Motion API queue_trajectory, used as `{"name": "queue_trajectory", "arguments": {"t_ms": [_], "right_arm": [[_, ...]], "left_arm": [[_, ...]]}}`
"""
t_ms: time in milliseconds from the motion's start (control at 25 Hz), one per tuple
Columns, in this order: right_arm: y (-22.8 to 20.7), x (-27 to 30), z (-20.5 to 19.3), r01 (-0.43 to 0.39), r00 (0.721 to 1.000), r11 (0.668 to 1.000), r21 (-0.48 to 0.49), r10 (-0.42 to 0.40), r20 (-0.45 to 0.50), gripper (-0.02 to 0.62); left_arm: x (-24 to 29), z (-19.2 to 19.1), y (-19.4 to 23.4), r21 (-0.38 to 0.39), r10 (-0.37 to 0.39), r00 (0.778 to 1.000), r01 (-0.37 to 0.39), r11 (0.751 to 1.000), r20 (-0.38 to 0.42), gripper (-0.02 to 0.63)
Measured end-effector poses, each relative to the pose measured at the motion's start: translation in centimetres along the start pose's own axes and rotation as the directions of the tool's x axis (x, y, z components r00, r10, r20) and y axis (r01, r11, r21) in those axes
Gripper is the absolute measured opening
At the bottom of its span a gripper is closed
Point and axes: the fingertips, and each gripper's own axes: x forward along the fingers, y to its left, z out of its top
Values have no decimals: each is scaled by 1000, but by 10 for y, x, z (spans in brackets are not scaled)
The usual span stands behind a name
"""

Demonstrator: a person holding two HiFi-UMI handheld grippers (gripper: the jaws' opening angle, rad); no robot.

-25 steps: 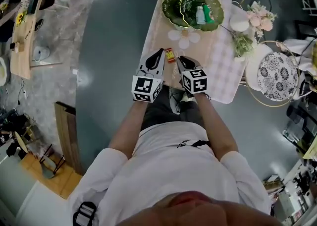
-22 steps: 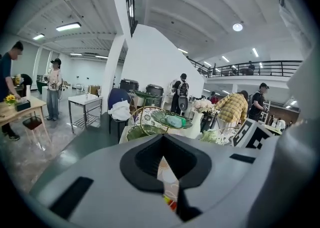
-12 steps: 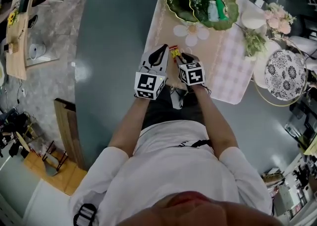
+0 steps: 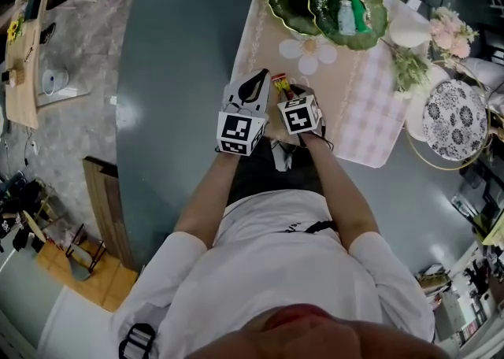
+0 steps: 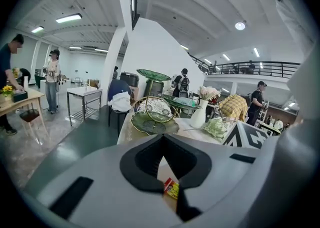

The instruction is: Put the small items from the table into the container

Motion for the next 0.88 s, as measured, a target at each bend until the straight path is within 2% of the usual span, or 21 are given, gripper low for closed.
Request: {"name": "queue_trajectory", "arguments": {"t_ms": [160, 280, 560, 880], "right_arm": [[4, -3, -1, 34, 999, 997, -66, -35, -17, 50], [3, -7, 0, 29, 1000, 998, -49, -29, 0, 21], [-1, -41, 12, 10, 997, 1000, -8, -9, 72, 17], [-3, -111, 46, -5, 985, 999, 41, -2, 171, 17]], "left_arm": [[-4, 3, 1, 0, 5, 1000, -5, 1000, 4, 6], [-5, 5, 1, 2, 4, 1000, -4, 1000, 5, 6], [-11, 17, -9, 9, -2, 1000, 2, 1000, 10, 6], [-18, 61, -30, 32, -18, 999, 17, 999, 32, 6]]}}
